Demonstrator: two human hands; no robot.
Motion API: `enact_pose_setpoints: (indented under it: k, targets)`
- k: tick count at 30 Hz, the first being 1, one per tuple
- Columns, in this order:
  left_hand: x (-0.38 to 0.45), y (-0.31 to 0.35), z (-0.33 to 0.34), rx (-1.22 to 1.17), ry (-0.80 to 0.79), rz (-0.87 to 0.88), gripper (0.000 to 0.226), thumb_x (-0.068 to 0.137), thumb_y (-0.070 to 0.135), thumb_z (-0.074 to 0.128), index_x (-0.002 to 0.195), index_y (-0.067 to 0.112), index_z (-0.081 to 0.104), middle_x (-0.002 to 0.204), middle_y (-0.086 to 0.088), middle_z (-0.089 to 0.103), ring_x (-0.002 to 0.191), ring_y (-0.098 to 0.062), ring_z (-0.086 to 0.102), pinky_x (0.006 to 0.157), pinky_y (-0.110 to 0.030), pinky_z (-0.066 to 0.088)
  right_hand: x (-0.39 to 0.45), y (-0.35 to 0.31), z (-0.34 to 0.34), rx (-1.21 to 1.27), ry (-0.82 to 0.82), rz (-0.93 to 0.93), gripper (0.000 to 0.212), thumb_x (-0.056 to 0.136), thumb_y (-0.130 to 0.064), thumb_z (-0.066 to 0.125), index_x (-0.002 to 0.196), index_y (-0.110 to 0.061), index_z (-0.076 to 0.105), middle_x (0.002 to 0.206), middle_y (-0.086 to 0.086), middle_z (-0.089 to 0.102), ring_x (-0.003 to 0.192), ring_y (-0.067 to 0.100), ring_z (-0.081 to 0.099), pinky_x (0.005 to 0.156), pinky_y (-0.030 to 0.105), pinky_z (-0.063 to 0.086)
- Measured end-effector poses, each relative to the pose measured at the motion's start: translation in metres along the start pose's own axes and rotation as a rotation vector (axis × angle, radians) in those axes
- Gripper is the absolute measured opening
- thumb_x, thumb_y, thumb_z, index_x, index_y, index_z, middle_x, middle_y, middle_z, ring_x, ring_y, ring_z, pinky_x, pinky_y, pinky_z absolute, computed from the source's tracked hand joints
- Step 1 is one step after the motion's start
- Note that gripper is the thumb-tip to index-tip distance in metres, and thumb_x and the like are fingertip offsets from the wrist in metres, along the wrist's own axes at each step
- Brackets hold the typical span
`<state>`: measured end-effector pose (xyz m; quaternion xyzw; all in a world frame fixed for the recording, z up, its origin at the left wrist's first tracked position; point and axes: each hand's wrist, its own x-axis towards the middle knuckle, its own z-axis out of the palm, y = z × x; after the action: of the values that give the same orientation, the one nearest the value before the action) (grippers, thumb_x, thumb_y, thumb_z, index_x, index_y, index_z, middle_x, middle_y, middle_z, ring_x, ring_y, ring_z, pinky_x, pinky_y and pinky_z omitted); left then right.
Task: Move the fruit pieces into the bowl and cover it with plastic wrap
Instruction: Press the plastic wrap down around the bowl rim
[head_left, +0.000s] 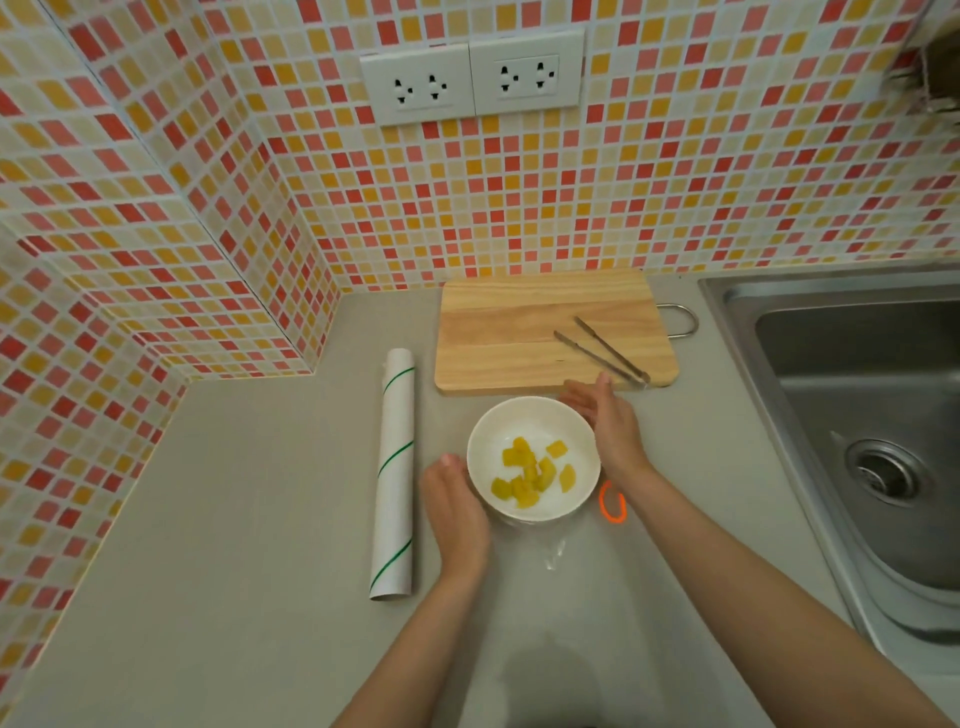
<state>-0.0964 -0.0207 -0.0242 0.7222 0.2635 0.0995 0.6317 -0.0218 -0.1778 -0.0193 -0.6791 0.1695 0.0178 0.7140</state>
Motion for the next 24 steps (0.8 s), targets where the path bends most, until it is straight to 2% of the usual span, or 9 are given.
enact_pose_setpoints:
  k: [2,4,6,9,12,16,19,21,24]
  targets:
    - [0.011,0.006,-0.001,0.07,-0.035,0.094,0.026,0.099,0.029,0.031,0.107,0.016,0.051,0.11,0.004,0.049,0.105,-0.012,0.045,0.092,-0.023,0.032,0.0,-0.004,-0.003,0.005,0.263,-0.1,0.054,0.099,-0.042,0.029,0.099,-0.004,0.068,0.102,0.017,0.071,0.092,0.024,0.067,0.087,0.033,0.05]
    - [0.023,0.014,0.002,0.073,-0.132,0.178,0.033,0.1,0.029,0.031,0.126,0.014,0.045,0.125,0.006,0.046,0.116,-0.006,0.043,0.095,-0.014,0.031,-0.01,-0.002,-0.006,0.077,0.39,-0.114,0.049,0.1,-0.038,0.029,0.104,-0.007,0.066,0.107,0.017,0.069,0.098,0.025,0.065,0.086,0.028,0.046]
    - [0.035,0.017,0.008,0.058,-0.277,0.197,0.043,0.101,0.032,0.027,0.139,0.016,0.035,0.135,0.007,0.043,0.123,-0.003,0.04,0.101,-0.012,0.029,-0.027,0.01,-0.002,0.181,0.352,-0.04,0.047,0.099,-0.039,0.029,0.116,-0.01,0.062,0.119,0.015,0.065,0.11,0.021,0.06,0.093,0.027,0.042]
    - [0.042,0.016,0.019,0.002,-0.387,0.083,0.045,0.1,0.041,0.023,0.143,0.027,0.031,0.14,0.009,0.047,0.126,-0.007,0.044,0.107,-0.028,0.034,-0.052,0.027,0.015,0.215,0.221,0.026,0.049,0.097,-0.047,0.029,0.13,-0.02,0.052,0.133,0.003,0.057,0.121,0.015,0.053,0.103,0.033,0.04]
    - [0.039,0.01,0.023,0.011,-0.332,0.026,0.043,0.097,0.045,0.026,0.133,0.031,0.046,0.134,0.004,0.055,0.122,-0.012,0.051,0.107,-0.035,0.039,-0.052,0.028,0.025,0.173,0.23,-0.018,0.047,0.095,-0.05,0.028,0.128,-0.029,0.054,0.129,-0.005,0.058,0.119,0.014,0.052,0.104,0.035,0.041]
    - [0.028,0.007,0.015,0.029,-0.239,0.09,0.03,0.097,0.04,0.031,0.107,0.039,0.059,0.103,0.019,0.063,0.093,0.011,0.058,0.075,-0.004,0.043,-0.033,0.014,0.02,0.113,0.112,0.038,0.052,0.094,-0.056,0.025,0.119,-0.03,0.062,0.115,-0.003,0.066,0.11,0.017,0.059,0.098,0.037,0.047]
    - [0.028,0.004,0.009,0.036,-0.122,0.116,0.039,0.095,0.04,0.03,0.087,0.019,0.062,0.084,0.006,0.065,0.079,-0.006,0.059,0.069,-0.018,0.044,-0.019,0.004,0.013,0.031,-0.023,0.045,0.056,0.095,-0.056,0.023,0.118,-0.024,0.063,0.105,-0.006,0.068,0.106,0.018,0.062,0.096,0.037,0.048]
    - [0.03,0.001,0.005,0.05,-0.043,0.077,0.05,0.095,0.043,0.029,0.08,0.007,0.061,0.079,-0.007,0.066,0.077,-0.019,0.06,0.07,-0.031,0.044,-0.013,0.002,0.009,0.035,0.1,-0.024,0.055,0.097,-0.049,0.027,0.108,-0.012,0.066,0.099,0.005,0.071,0.098,0.019,0.066,0.091,0.034,0.051]
    - [0.036,0.001,0.0,0.043,0.011,0.067,0.046,0.097,0.042,0.03,0.075,0.014,0.06,0.079,-0.002,0.067,0.084,-0.024,0.063,0.079,-0.036,0.046,-0.023,0.008,0.001,0.106,0.365,-0.078,0.049,0.099,-0.04,0.029,0.096,-0.008,0.065,0.1,0.016,0.071,0.095,0.024,0.067,0.092,0.036,0.05]
